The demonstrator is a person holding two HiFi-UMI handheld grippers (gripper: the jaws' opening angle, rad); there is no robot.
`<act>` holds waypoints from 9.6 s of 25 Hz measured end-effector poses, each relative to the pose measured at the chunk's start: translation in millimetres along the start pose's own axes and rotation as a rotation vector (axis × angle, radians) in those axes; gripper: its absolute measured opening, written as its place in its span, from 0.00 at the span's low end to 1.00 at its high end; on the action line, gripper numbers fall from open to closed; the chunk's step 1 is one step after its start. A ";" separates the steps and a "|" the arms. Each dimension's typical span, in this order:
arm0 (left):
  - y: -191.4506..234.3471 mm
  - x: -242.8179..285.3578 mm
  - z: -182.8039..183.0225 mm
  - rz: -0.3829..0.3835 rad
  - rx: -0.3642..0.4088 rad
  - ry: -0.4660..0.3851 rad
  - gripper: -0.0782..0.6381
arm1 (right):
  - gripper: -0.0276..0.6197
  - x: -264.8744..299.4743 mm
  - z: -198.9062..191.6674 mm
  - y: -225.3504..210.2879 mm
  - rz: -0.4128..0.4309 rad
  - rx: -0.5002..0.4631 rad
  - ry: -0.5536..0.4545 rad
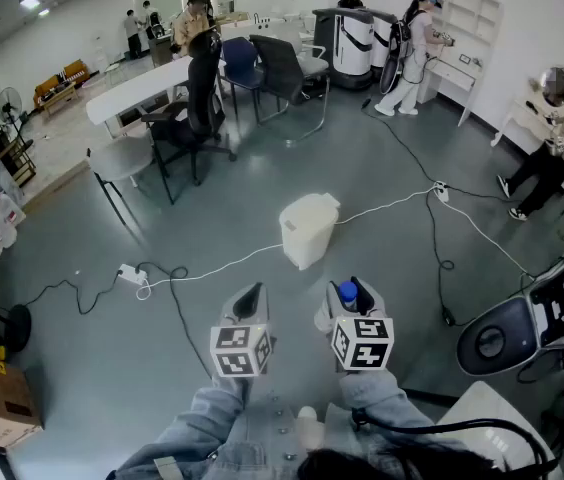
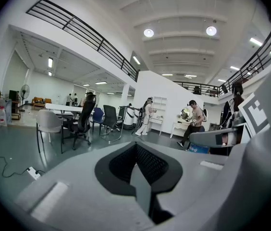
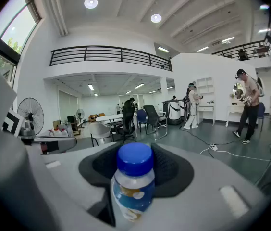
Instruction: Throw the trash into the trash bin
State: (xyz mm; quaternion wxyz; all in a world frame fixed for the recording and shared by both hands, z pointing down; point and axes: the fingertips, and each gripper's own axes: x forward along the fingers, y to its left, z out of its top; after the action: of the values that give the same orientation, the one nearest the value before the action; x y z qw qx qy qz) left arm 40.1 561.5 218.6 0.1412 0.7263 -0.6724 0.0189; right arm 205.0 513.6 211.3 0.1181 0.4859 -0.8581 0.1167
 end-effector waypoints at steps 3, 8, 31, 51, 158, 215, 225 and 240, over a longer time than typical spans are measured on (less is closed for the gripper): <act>6.9 3.4 -2.9 0.005 -0.007 0.006 0.12 | 0.35 6.2 -3.1 2.5 0.002 0.000 0.009; 14.8 3.4 -2.7 0.004 -0.012 0.005 0.12 | 0.35 10.7 -7.2 4.1 -0.013 0.008 0.024; 54.3 56.3 -21.9 0.001 -0.038 0.056 0.12 | 0.35 70.0 -20.4 -13.3 -0.068 0.100 0.045; 66.0 236.8 20.4 0.045 0.003 0.088 0.12 | 0.35 228.4 24.5 -134.4 -0.063 0.206 0.062; 233.0 713.6 -354.1 -0.310 0.127 0.653 0.12 | 0.35 622.6 -210.9 -303.3 -0.442 0.249 0.384; 212.9 729.5 -306.7 -0.272 0.191 0.600 0.12 | 0.35 615.2 -183.0 -315.0 -0.410 0.281 0.329; 249.7 717.8 -289.8 -0.166 0.119 0.564 0.12 | 0.35 663.4 -172.9 -281.9 -0.275 0.239 0.316; 314.5 682.0 -283.2 0.020 0.042 0.557 0.12 | 0.35 749.1 -177.1 -231.5 -0.091 0.162 0.310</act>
State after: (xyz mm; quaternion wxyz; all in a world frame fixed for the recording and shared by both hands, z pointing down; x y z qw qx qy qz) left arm -158.1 -53.4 695.1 0.3052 0.6891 -0.6144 0.2334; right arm 45.7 -150.5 635.2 0.2148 0.5082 -0.7946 0.2533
